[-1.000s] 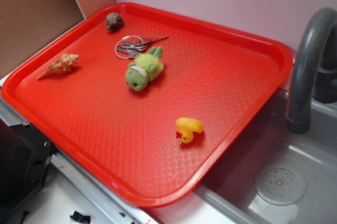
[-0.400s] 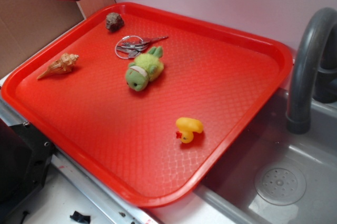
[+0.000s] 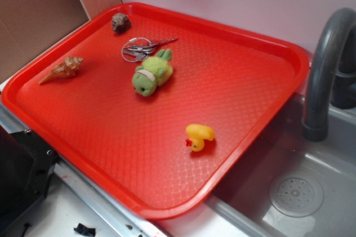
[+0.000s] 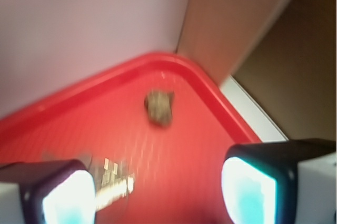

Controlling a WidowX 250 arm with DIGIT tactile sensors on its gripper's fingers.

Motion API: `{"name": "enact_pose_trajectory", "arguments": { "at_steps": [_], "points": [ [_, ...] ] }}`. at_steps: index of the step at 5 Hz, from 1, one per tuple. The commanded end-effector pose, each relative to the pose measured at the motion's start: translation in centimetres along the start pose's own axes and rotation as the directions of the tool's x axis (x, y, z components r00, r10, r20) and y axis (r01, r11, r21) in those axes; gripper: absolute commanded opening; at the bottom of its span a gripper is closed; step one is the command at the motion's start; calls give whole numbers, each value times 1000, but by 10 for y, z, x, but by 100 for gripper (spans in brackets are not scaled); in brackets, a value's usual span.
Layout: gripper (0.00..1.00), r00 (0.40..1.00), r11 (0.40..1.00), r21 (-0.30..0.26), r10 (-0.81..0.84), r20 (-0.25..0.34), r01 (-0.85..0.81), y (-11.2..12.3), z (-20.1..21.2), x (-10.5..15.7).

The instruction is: Grab the rock.

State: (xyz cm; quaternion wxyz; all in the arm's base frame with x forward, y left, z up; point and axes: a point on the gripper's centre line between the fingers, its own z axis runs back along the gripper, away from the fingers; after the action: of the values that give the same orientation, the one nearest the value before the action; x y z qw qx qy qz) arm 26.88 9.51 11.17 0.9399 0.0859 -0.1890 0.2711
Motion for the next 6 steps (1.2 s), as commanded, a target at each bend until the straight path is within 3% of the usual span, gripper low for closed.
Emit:
{"name": "enact_pose_trajectory", "arguments": {
  "at_steps": [1,2,4,5,6],
  "points": [
    [100,998,998,-1,-69,-2,69,9,-49,39],
    [100,996,996,18,-84,-36,84,12,-71,41],
    [100,989,993,-23,-117,-93,115,8,-94,38],
    [0,991,996,-23,-91,-93,89,4,-92,35],
    [0,991,995,-13,-96,-94,95,5,-89,35]
  ]
}}
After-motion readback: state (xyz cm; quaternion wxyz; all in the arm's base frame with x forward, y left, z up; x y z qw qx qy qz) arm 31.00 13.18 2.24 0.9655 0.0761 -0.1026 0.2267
